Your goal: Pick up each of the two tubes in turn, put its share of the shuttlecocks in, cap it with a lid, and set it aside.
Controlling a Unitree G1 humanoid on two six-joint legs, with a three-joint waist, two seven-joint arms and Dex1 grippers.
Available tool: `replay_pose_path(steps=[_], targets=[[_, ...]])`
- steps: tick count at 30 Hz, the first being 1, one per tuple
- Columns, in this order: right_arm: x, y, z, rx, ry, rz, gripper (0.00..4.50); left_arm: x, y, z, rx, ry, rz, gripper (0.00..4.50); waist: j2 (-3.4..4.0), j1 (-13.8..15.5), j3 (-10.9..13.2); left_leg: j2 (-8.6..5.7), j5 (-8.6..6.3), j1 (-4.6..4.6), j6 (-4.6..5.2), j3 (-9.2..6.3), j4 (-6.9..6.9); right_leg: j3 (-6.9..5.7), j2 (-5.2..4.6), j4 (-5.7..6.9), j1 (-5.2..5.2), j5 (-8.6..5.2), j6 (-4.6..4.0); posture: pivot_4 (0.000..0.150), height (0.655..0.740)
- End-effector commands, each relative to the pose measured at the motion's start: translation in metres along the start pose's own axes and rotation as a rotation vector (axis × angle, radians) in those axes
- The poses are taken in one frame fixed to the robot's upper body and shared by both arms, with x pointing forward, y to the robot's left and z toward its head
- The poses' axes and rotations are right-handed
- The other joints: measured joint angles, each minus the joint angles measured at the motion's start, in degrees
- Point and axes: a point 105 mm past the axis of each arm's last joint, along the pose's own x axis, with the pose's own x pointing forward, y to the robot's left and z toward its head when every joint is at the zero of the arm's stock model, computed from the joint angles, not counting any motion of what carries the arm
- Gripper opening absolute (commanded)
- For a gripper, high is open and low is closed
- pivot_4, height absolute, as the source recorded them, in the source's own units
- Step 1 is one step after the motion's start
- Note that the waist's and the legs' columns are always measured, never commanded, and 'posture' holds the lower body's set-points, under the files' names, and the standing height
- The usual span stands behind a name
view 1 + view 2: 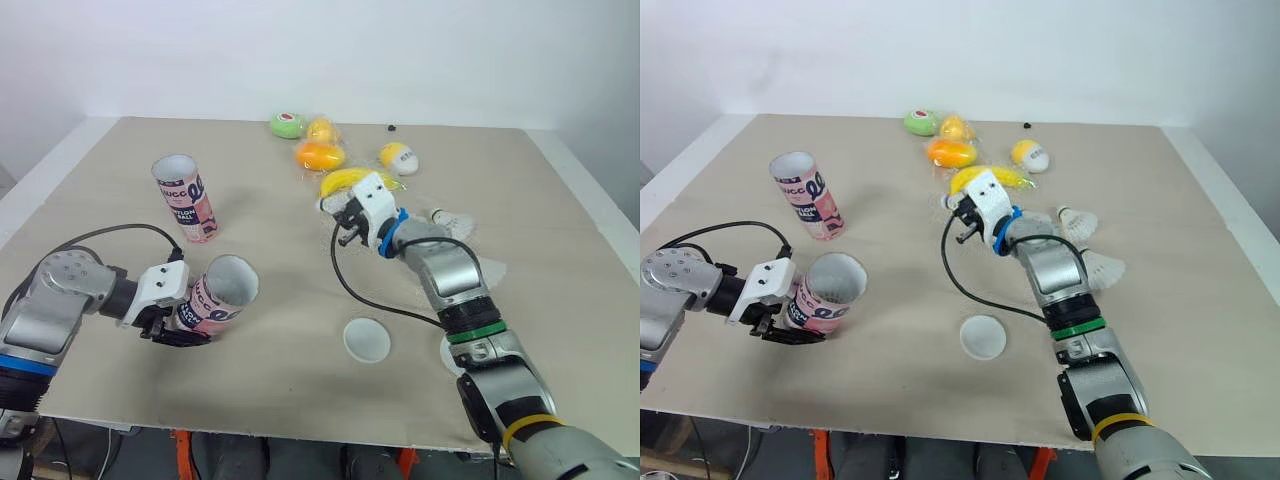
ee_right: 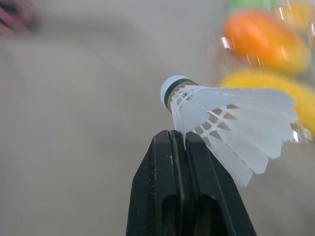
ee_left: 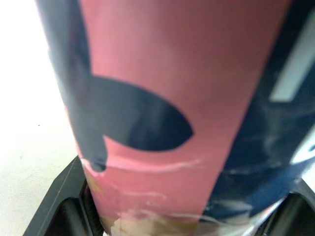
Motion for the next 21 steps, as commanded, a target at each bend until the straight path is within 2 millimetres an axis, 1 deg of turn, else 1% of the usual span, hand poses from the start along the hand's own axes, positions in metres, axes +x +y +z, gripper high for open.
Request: replay_pose_path(steps=[1, 2, 4, 7, 8, 10, 14, 17, 19, 21], targets=[[-0.037, 0.037, 0.071, -0.157, -0.244, 0.261, 0.02, 0.028, -0.02, -0.008, -0.032, 0.002, -0.132, 3.1, 0.02, 0.1, 0.0, -0.01, 0.0, -0.03, 0.0, -0.01, 0.0, 0.0, 0.0, 0.0, -0.01, 0.0, 0.01, 0.15, 0.6946], [-0.051, 0.047, 0.078, -0.238, -0.267, 0.336, 0.02, 0.028, -0.019, -0.008, -0.028, 0.003, -0.132, 3.1, 0.04, 0.2, 0.0, -0.02, 0.0, -0.07, 0.0, -0.04, 0.0, -0.01, -0.01, -0.01, -0.01, -0.01, 0.03, 0.15, 0.6946], [-0.07, 0.056, 0.08, -0.347, -0.274, 0.431, 0.02, 0.029, -0.02, -0.008, -0.026, 0.005, -0.135, 3.1, 0.04, 0.3, 0.0, -0.09, -0.02, -0.11, 0.04, -0.09, 0.01, -0.01, -0.04, -0.03, 0.0, -0.07, 0.1, 0.15, 0.6946], [-0.098, 0.072, 0.082, -0.462, -0.283, 0.588, 0.02, 0.03, -0.019, -0.007, -0.026, 0.002, -0.137, 3.1, 0.01, 0.3, 0.0, -0.09, -0.07, 0.0, 0.05, -0.11, 0.03, -0.03, -0.04, -0.08, 0.01, -0.17, 0.0, 0.15, 0.6946], [-0.103, 0.076, 0.084, -0.477, -0.285, 0.622, 0.02, 0.031, -0.019, -0.007, -0.026, 0.001, -0.138, 3.1, 0.02, 0.3, 0.0, -0.08, -0.07, 0.02, 0.05, -0.11, 0.03, -0.02, -0.04, -0.07, 0.02, -0.24, -0.13, 0.15, 0.6946], [-0.107, 0.079, 0.085, -0.487, -0.286, 0.653, 0.02, 0.031, -0.018, -0.007, -0.025, 0.0, -0.138, 3.1, 0.06, 0.2, 0.0, -0.07, -0.07, 0.02, 0.05, -0.07, 0.04, 0.02, -0.03, -0.04, 0.09, -0.23, -0.14, 0.15, 0.6946], [-0.097, 0.095, 0.085, -0.51, -0.281, 0.714, 0.02, 0.033, -0.018, -0.006, -0.023, -0.005, -0.14, 3.1, 0.06, 0.3, 0.0, -0.06, -0.06, 0.12, 0.06, -0.08, 0.13, 0.0, -0.03, -0.04, 0.02, -0.23, -0.11, 0.15, 0.6946], [-0.096, 0.106, 0.085, -0.515, -0.291, 0.774, 0.02, 0.033, -0.017, -0.005, -0.02, -0.005, -0.143, 3.1, 0.06, 0.3, 0.0, -0.07, -0.06, 0.13, 0.06, -0.06, 0.15, 0.02, -0.05, -0.05, 0.03, -0.22, -0.12, 0.15, 0.6946], [-0.096, 0.114, 0.081, -0.524, -0.28, 0.825, 0.02, 0.034, -0.017, -0.005, -0.019, -0.007, -0.145, 3.1, 0.05, 0.4, 0.0, -0.1, -0.06, 0.12, 0.06, -0.06, 0.15, 0.03, -0.07, -0.05, 0.05, -0.21, -0.15, 0.15, 0.6946], [-0.095, 0.118, 0.078, -0.534, -0.267, 0.852, 0.02, 0.034, -0.016, -0.005, -0.018, -0.007, -0.146, 3.1, 0.05, 0.4, 0.0, -0.12, -0.06, 0.11, 0.06, -0.06, 0.15, 0.03, -0.09, -0.05, 0.05, -0.21, -0.15, 0.15, 0.6946]])
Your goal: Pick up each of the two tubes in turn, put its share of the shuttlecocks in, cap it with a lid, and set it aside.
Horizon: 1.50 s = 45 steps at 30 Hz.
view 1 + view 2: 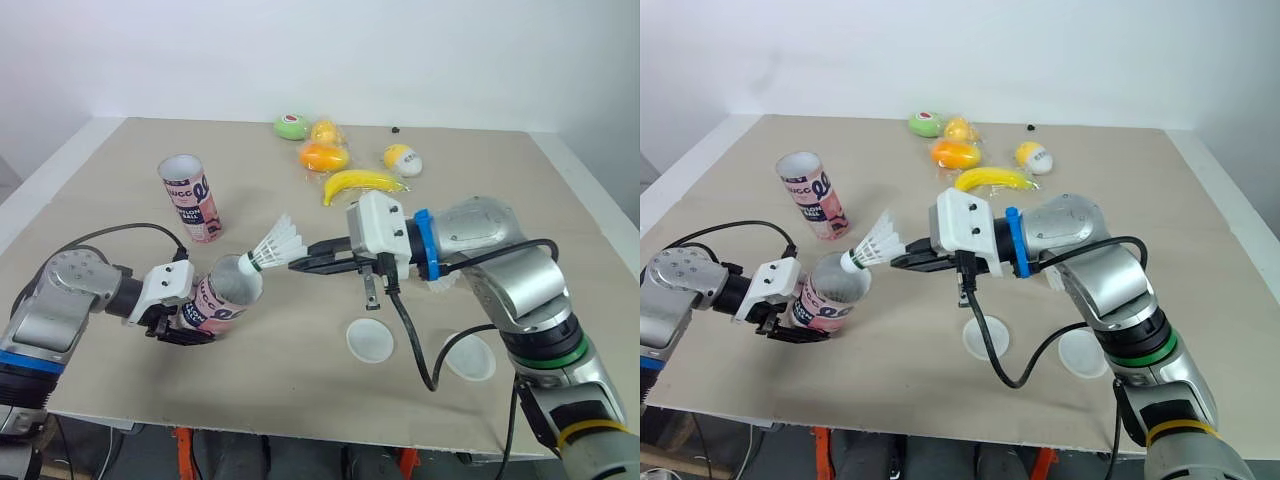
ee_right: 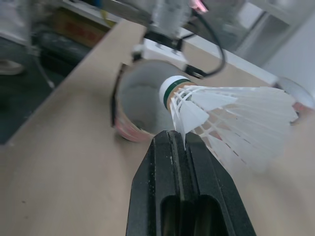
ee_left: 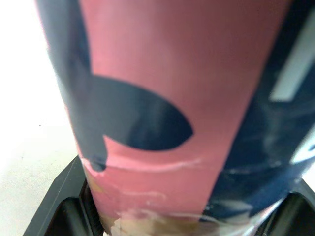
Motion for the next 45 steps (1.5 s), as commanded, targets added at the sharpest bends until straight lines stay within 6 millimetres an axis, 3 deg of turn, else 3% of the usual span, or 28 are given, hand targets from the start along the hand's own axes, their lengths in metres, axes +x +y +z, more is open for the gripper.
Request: replay_pose_path(steps=[1, 3, 5, 6, 14, 18, 20, 22, 24, 29, 34, 45], targets=[[0.002, 0.002, 0.01, -0.066, -0.01, 0.041, 0.02, 0.029, -0.02, -0.01, -0.032, 0.008, -0.142, 3.1, 0.0, 0.0, 0.0, 0.0, 0.0, 0.0, 0.0, 0.0, 0.0, 0.0, 0.0, 0.0, 0.0, 0.0, 0.0, 0.15, 0.6946], [0.006, 0.002, 0.01, -0.056, -0.012, 0.065, 0.02, 0.029, -0.019, -0.009, -0.031, 0.007, -0.143, 3.1, 0.0, 0.0, 0.0, 0.01, 0.0, 0.0, 0.0, -0.02, 0.0, -0.03, 0.01, 0.01, 0.0, 0.0, 0.0, 0.15, 0.6946], [0.01, -0.002, 0.009, -0.04, -0.006, 0.07, 0.69, 0.029, -0.019, -0.009, -0.029, 0.007, -0.144, 3.1, 0.0, 0.0, 0.0, 0.02, 0.0, 0.02, 0.0, -0.02, 0.01, -0.02, 0.01, 0.01, 0.0, 0.0, 0.01, 0.15, 0.6946], [0.011, -0.005, 0.01, -0.029, -0.009, 0.066, 0.78, 0.029, -0.019, -0.009, -0.028, 0.007, -0.144, 3.1, 0.0, 0.0, 0.0, 0.03, 0.0, 0.03, 0.0, -0.01, 0.02, -0.03, 0.02, 0.01, -0.01, 0.0, 0.01, 0.15, 0.6946], [0.003, -0.012, 0.028, 0.005, -0.108, 0.029, 4.39, 0.03, -0.019, -0.009, -0.028, 0.004, -0.147, 3.1, -0.01, 0.1, 0.0, 0.02, 0.01, 0.0, 0.01, -0.03, 0.02, -0.07, 0.0, 0.01, 0.02, 0.01, -0.02, 0.15, 0.6946], [-0.008, -0.018, 0.033, 0.029, -0.144, -0.036, 4.45, 0.03, -0.02, -0.009, -0.026, 0.005, -0.151, 3.1, -0.01, 0.1, 0.0, 0.01, 0.01, -0.01, 0.01, -0.03, 0.02, -0.06, 0.0, 0.01, 0.02, 0.02, -0.02, 0.15, 0.6946], [-0.029, -0.022, 0.029, 0.069, -0.138, -0.119, 4.45, 0.031, -0.02, -0.008, -0.023, 0.002, -0.153, 3.1, -0.01, 0.3, 0.0, 0.02, 0.01, 0.0, 0.01, -0.03, 0.02, -0.06, 0.0, 0.01, 0.02, 0.02, -0.02, 0.15, 0.6946], [-0.066, -0.02, 0.008, 0.163, -0.078, -0.281, 4.45, 0.031, -0.021, -0.009, -0.019, 0.003, -0.155, 3.1, -0.08, 0.8, 0.0, -0.04, 0.0, -0.08, 0.02, -0.05, 0.02, -0.1, -0.07, -0.03, 0.05, -0.04, 0.03, 0.15, 0.6946], [-0.093, -0.009, -0.017, 0.254, 0.01, -0.403, 4.45, 0.031, -0.022, -0.009, -0.018, 0.004, -0.156, 3.1, -0.31, 1.3, -0.2, -0.11, -0.04, -0.16, 0.09, -0.06, 0.02, -0.1, -0.13, -0.11, 0.08, -0.06, 0.05, 0.15, 0.6946], [-0.13, 0.045, -0.059, 0.491, 0.154, -0.588, 4.45, 0.032, -0.022, -0.01, -0.018, 0.004, -0.165, 3.1, 0.06, 1.2, -0.3, -0.23, -0.2, -0.13, 0.16, -0.07, -0.08, -0.04, -0.18, -0.06, 0.22, -0.26, 0.36, 0.15, 0.6946], [-0.142, 0.069, -0.078, 0.618, 0.205, -0.69, 4.45, 0.035, -0.018, -0.008, -0.007, 0.004, -0.178, 3.1, 0.23, 0.8, -0.3, -0.32, -0.25, -0.08, 0.15, -0.08, -0.02, 0.05, -0.19, -0.06, 0.45, -0.33, 0.65, 0.15, 0.6946], [-0.16, 0.068, -0.134, 0.776, 0.284, -0.873, 4.45, 0.036, -0.015, -0.006, 0.009, 0.002, -0.183, 3.1, 0.03, 0.8, -0.3, -0.95, -0.14, 0.14, 0.54, -0.14, 0.14, 0.47, -0.53, -0.19, 0.77, -0.58, 0.55, 0.15, 0.6946]])
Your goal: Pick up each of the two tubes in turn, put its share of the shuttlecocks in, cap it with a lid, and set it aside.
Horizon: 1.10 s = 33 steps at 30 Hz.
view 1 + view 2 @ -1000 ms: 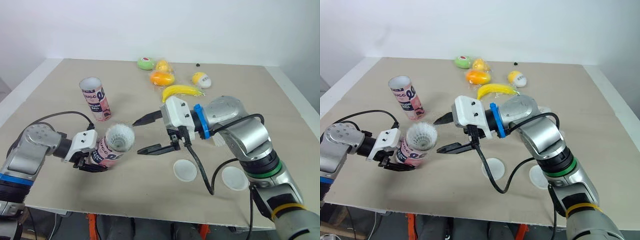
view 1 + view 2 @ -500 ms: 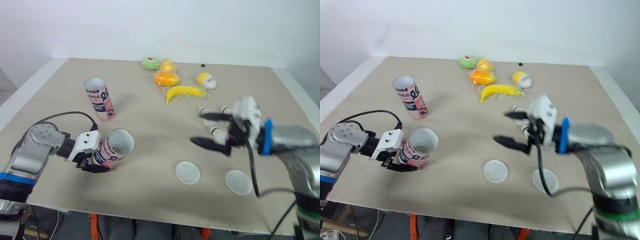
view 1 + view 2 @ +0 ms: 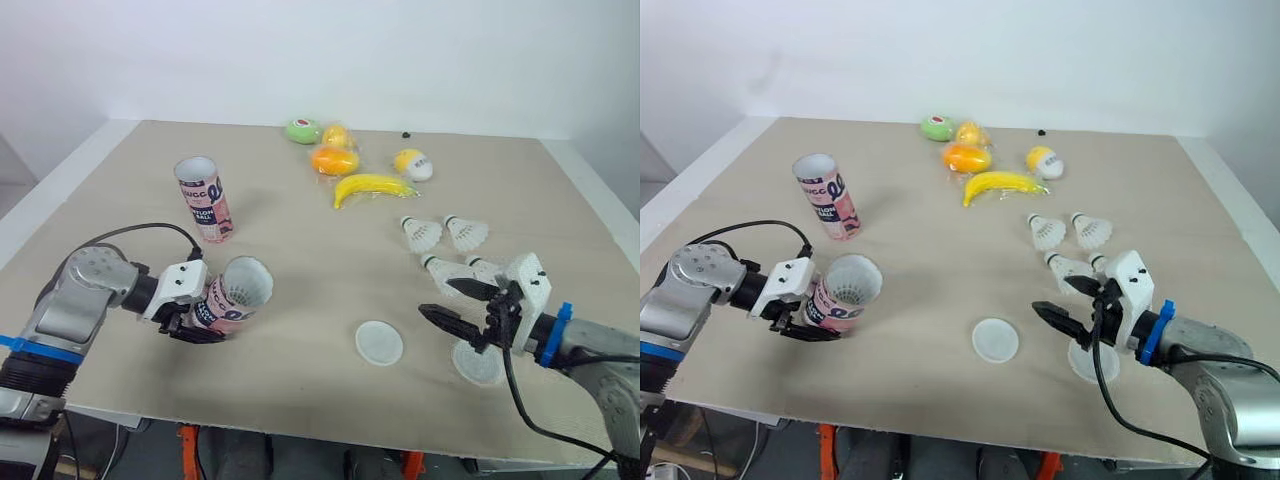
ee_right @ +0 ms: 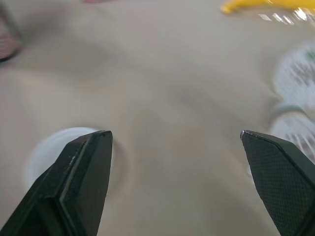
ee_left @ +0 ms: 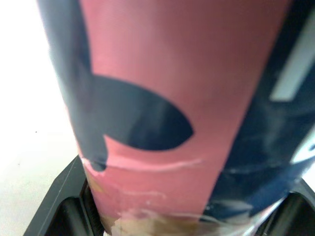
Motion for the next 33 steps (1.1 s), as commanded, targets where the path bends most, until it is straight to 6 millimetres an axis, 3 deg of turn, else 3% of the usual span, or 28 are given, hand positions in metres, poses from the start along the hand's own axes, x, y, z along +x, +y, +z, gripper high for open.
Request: replay_pose_path(steps=[1, 15, 18, 25, 26, 33], targets=[[0.003, -0.01, -0.004, -0.01, 0.014, -0.042, 4.45, 0.024, -0.019, -0.011, -0.042, 0.01, -0.129, 3.1, -0.01, 0.0, 0.0, -0.05, -0.04, 0.0, 0.07, -0.03, -0.01, 0.0, -0.02, 0.0, 0.06, 0.0, -0.01, 0.15, 0.6946], [0.023, -0.032, -0.009, -0.002, 0.012, -0.088, 4.45, 0.022, -0.015, -0.007, -0.026, 0.013, -0.125, 3.1, -0.01, 0.0, 0.0, -0.19, -0.1, -0.03, 0.15, -0.15, -0.04, -0.01, -0.04, -0.01, 0.22, -0.06, 0.06, 0.15, 0.6946], [0.026, -0.034, -0.013, -0.006, 0.022, -0.092, 3.7, 0.023, -0.015, -0.007, -0.023, 0.016, -0.124, 3.1, -0.01, 0.0, 0.0, -0.2, -0.1, -0.03, 0.15, -0.16, -0.04, -0.02, -0.03, -0.01, 0.22, -0.06, 0.07, 0.15, 0.6946], [0.025, -0.034, -0.015, -0.02, 0.029, -0.087, 0.32, 0.023, -0.015, -0.007, -0.029, 0.013, -0.122, 3.1, -0.01, 0.0, 0.0, -0.25, -0.11, -0.04, 0.15, -0.21, -0.05, -0.02, -0.04, -0.02, 0.23, -0.08, 0.1, 0.15, 0.6946], [0.025, -0.032, -0.014, -0.028, 0.031, -0.074, 0.11, 0.023, -0.015, -0.007, -0.03, 0.014, -0.122, 3.1, -0.01, 0.0, 0.0, -0.24, -0.11, -0.04, 0.15, -0.21, -0.05, -0.02, -0.04, -0.03, 0.23, -0.08, 0.1, 0.15, 0.6946], [0.025, 0.002, -0.001, -0.099, 0.011, 0.092, 0.11, 0.024, -0.016, -0.008, -0.031, 0.013, -0.123, 3.1, 0.01, 0.0, 0.0, -0.25, -0.11, -0.04, 0.15, -0.24, -0.07, -0.03, -0.04, -0.02, 0.28, -0.1, 0.12, 0.15, 0.6946]])
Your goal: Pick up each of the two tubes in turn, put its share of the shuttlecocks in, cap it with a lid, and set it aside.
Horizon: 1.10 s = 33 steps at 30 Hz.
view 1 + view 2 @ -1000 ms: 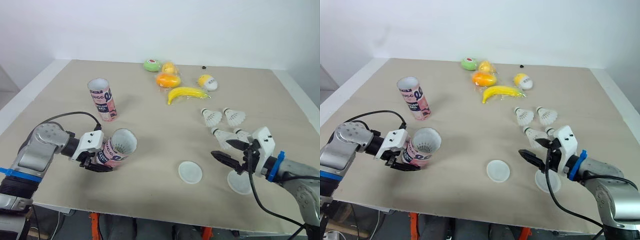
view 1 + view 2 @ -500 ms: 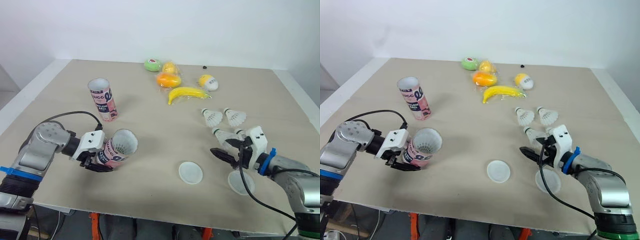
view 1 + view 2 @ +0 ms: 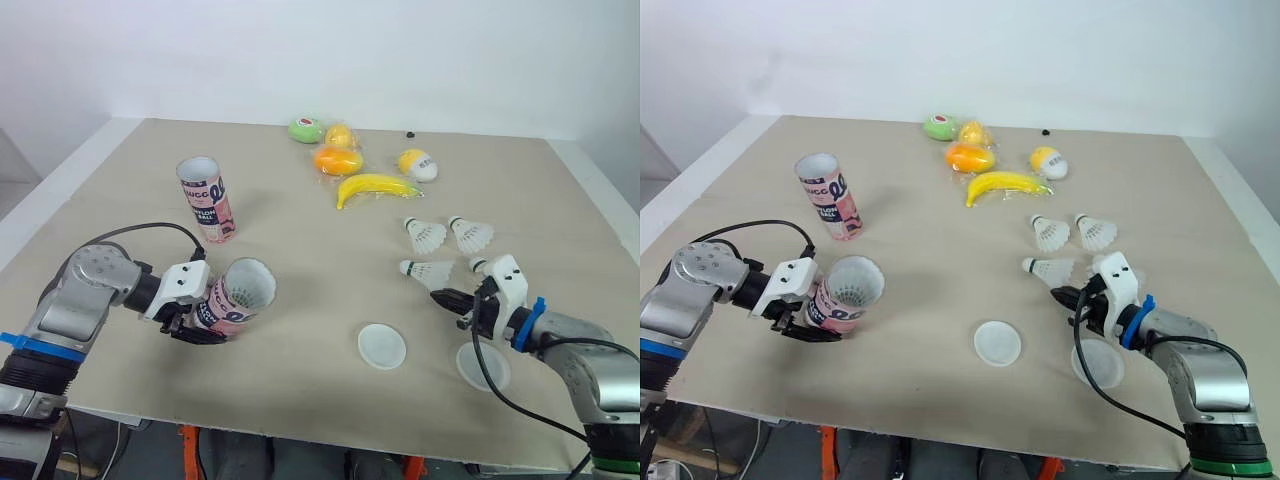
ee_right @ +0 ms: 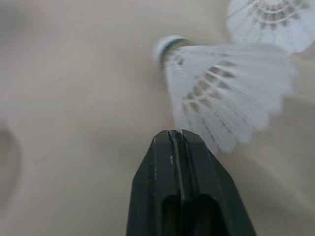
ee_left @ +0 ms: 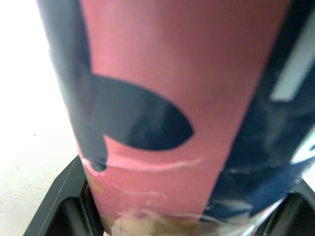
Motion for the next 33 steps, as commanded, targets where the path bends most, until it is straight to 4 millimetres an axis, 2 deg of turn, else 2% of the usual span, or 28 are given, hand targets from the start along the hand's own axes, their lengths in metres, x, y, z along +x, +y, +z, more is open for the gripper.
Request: replay_pose_path(steps=[1, 5, 7, 11, 14, 17, 25, 33], targets=[[-0.001, 0.022, 0.026, -0.107, -0.059, 0.101, 0.11, 0.024, -0.016, -0.009, -0.038, 0.007, -0.103, 3.1, 0.0, 0.0, 0.0, 0.0, 0.0, 0.0, 0.0, 0.0, 0.0, 0.0, 0.0, 0.0, 0.01, 0.0, 0.0, 0.15, 0.6946], [0.0, 0.056, 0.057, -0.245, -0.13, 0.26, 0.11, 0.024, -0.014, -0.009, -0.038, 0.006, -0.104, 3.1, 0.01, -0.1, 0.0, 0.0, 0.0, 0.0, 0.0, -0.01, 0.03, -0.01, -0.01, -0.01, -0.03, -0.04, 0.06, 0.15, 0.6946], [0.004, 0.078, 0.083, -0.385, -0.175, 0.364, 0.11, 0.024, -0.013, -0.009, -0.037, 0.008, -0.107, 3.1, 0.06, -0.1, 0.0, 0.01, 0.0, 0.01, 0.0, 0.0, 0.04, 0.0, -0.01, -0.02, -0.03, -0.16, 0.29, 0.15, 0.6946], [0.01, 0.099, 0.119, -0.558, -0.23, 0.477, 0.11, 0.025, -0.012, -0.009, -0.03, 0.01, -0.115, 3.1, 0.08, -0.1, 0.1, 0.04, 0.03, 0.06, 0.04, -0.02, 0.06, -0.05, 0.0, -0.01, -0.06, -0.14, 0.26, 0.15, 0.6946], [0.013, 0.114, 0.137, -0.7, -0.231, 0.569, 0.11, 0.025, -0.01, -0.008, -0.023, 0.011, -0.114, 3.1, 0.04, 0.2, 0.0, 0.03, 0.03, 0.0, 0.04, -0.02, 0.08, -0.09, -0.05, -0.02, -0.05, -0.13, 0.17, 0.15, 0.6946], [0.016, 0.122, 0.142, -0.812, -0.196, 0.64, 0.11, 0.025, -0.009, -0.007, -0.02, 0.009, -0.112, 3.1, 0.07, 0.2, 0.1, -0.03, 0.03, -0.09, 0.05, 0.03, 0.03, -0.13, -0.15, -0.04, -0.15, -0.03, -0.08, 0.15, 0.6946], [0.042, 0.125, 0.153, -0.911, -0.174, 0.686, 0.11, 0.026, -0.011, -0.009, -0.035, 0.003, -0.105, 3.1, 0.11, 0.1, 0.1, -0.01, 0.03, -0.07, 0.05, -0.04, 0.02, -0.26, -0.15, -0.01, -0.14, -0.05, -0.18, 0.15, 0.6946], [0.043, 0.145, 0.162, -0.972, -0.213, 0.785, 0.11, 0.025, -0.007, -0.007, -0.026, 0.001, -0.102, 3.1, 0.1, 0.2, 0.1, -0.06, 0.03, -0.13, 0.05, -0.2, 0.04, -0.43, -0.18, 0.06, -0.13, -0.11, -0.19, 0.15, 0.6946]])
